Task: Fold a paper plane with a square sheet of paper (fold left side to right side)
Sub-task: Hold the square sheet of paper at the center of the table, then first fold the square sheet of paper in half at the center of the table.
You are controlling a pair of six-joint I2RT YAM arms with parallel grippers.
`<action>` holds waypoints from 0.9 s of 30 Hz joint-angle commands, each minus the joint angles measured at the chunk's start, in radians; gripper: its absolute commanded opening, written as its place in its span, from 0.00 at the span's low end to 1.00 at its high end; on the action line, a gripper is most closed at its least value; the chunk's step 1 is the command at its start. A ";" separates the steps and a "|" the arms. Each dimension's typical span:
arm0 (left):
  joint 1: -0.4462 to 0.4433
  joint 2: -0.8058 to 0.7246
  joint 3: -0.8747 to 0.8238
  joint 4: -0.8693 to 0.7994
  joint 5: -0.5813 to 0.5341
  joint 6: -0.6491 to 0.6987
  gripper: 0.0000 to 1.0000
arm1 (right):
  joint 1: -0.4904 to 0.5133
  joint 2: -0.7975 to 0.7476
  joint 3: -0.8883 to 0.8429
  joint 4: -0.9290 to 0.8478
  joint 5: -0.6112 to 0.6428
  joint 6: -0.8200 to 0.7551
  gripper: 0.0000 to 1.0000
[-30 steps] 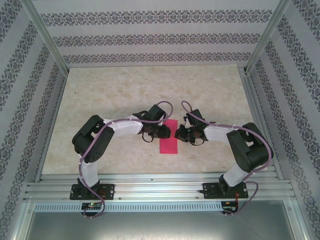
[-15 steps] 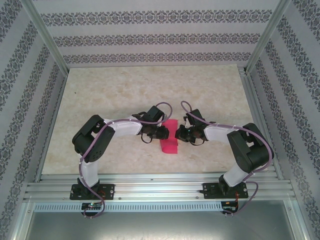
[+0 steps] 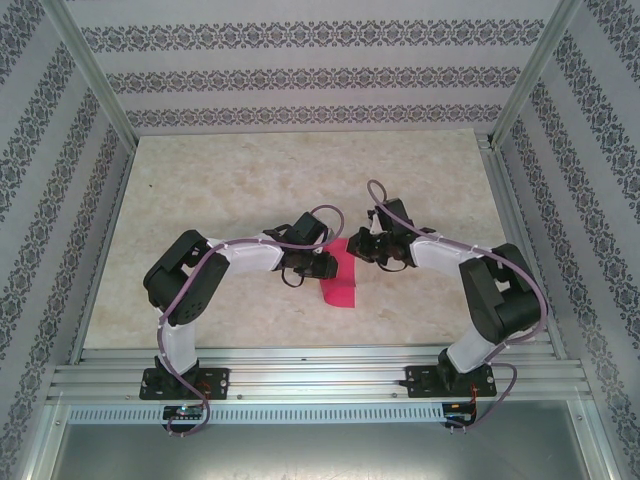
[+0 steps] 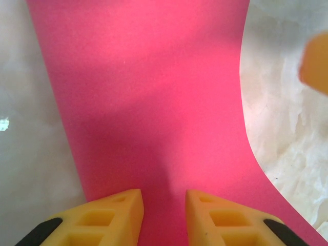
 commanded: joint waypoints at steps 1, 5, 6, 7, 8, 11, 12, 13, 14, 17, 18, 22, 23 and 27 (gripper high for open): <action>0.002 0.035 -0.038 -0.043 -0.003 0.022 0.31 | -0.001 0.073 0.053 0.057 -0.023 0.028 0.11; -0.002 0.039 -0.034 -0.043 -0.001 0.025 0.31 | 0.008 0.142 0.087 0.074 -0.030 0.046 0.11; -0.002 0.038 -0.034 -0.043 -0.002 0.027 0.31 | 0.010 0.155 0.090 0.081 -0.033 0.050 0.11; -0.003 0.037 -0.034 -0.044 -0.002 0.030 0.31 | 0.012 0.166 0.094 0.081 -0.031 0.052 0.11; -0.003 0.037 -0.033 -0.044 -0.003 0.032 0.31 | 0.013 0.178 0.097 0.073 -0.026 0.052 0.11; -0.004 0.034 -0.035 -0.047 -0.003 0.044 0.31 | 0.015 0.203 0.109 0.020 0.018 0.040 0.10; -0.004 0.034 -0.036 -0.048 -0.002 0.049 0.31 | 0.015 0.208 0.109 0.007 0.035 0.037 0.10; -0.004 0.030 -0.039 -0.046 -0.002 0.054 0.31 | 0.015 0.213 0.108 -0.003 0.047 0.035 0.10; -0.004 0.027 -0.042 -0.048 -0.001 0.061 0.32 | 0.015 0.218 0.108 -0.019 0.060 0.030 0.10; -0.006 0.010 -0.053 -0.046 0.003 0.085 0.34 | 0.018 0.228 0.109 -0.053 0.093 0.016 0.10; -0.007 0.004 -0.058 -0.044 0.007 0.095 0.35 | 0.018 0.229 0.110 -0.062 0.102 0.013 0.10; -0.012 -0.028 -0.086 -0.021 0.035 0.131 0.38 | 0.025 0.237 0.111 -0.077 0.125 0.011 0.10; -0.013 -0.037 -0.093 -0.016 0.043 0.139 0.38 | 0.027 0.239 0.112 -0.080 0.129 0.012 0.10; -0.018 -0.065 -0.117 -0.008 0.074 0.179 0.39 | 0.030 0.246 0.113 -0.080 0.138 0.015 0.10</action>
